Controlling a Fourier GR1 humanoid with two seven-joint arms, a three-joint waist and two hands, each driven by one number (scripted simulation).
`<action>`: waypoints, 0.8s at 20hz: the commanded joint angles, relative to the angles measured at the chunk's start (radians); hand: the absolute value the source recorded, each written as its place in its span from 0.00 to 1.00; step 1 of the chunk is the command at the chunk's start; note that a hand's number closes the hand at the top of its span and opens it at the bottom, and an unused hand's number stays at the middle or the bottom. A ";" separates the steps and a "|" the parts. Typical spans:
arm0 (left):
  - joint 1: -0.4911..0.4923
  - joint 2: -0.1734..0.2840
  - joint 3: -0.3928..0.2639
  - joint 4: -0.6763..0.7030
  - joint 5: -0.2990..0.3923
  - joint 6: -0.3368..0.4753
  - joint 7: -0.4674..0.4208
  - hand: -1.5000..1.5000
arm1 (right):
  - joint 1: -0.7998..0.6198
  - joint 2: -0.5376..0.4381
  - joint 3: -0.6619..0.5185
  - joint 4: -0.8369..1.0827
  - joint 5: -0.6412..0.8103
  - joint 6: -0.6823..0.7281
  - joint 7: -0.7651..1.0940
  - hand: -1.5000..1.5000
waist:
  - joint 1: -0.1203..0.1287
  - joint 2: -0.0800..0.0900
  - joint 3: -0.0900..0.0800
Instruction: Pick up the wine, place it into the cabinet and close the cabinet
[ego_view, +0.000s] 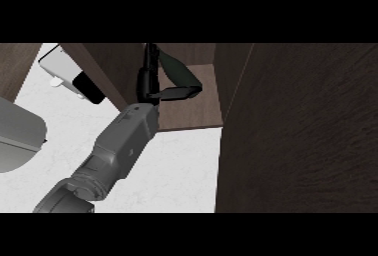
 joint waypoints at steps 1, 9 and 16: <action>0.046 0.002 0.008 -0.009 0.043 -0.038 -0.002 0.00 | -0.037 0.003 -0.006 -0.078 -0.018 -0.046 0.078 0.00 | 0.028 -0.007 -0.001; 0.144 0.002 -0.139 -0.099 0.149 -0.048 0.008 0.00 | -0.033 0.004 0.019 -0.054 -0.012 -0.040 0.075 0.00 | 0.030 -0.016 0.000; 0.315 0.002 -0.414 -0.394 0.287 0.092 0.064 0.00 | 0.046 -0.023 -0.030 -0.057 -0.036 -0.009 0.015 0.00 | 0.045 -0.021 0.001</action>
